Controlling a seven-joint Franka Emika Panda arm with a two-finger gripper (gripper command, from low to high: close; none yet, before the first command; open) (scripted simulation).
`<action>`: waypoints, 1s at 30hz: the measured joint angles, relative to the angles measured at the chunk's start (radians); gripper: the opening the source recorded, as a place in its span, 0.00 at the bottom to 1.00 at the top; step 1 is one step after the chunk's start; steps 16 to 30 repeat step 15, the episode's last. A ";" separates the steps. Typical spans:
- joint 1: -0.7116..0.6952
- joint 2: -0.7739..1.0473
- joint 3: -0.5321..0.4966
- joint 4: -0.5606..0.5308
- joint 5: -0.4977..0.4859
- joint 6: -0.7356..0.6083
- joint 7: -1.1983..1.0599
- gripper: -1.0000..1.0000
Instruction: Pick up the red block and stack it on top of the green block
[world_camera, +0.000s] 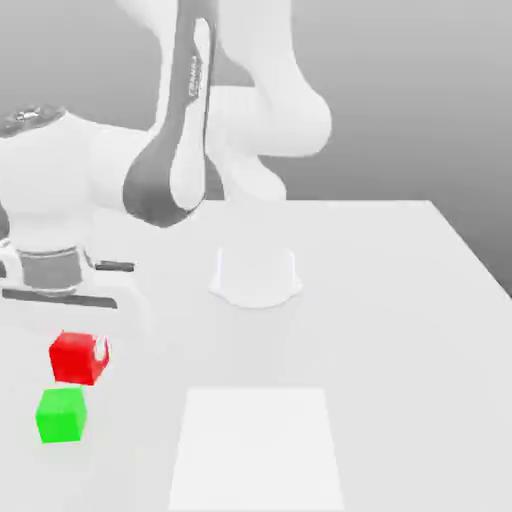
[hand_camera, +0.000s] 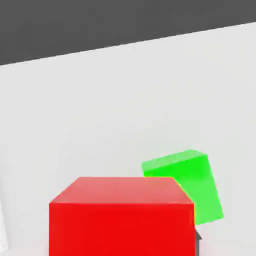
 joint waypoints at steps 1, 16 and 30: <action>-0.005 0.033 0.008 0.005 0.018 0.027 -0.016 0.00; -0.026 0.007 0.023 0.007 -0.004 0.002 -0.005 1.00; -0.026 0.007 0.023 0.007 -0.004 0.002 -0.005 1.00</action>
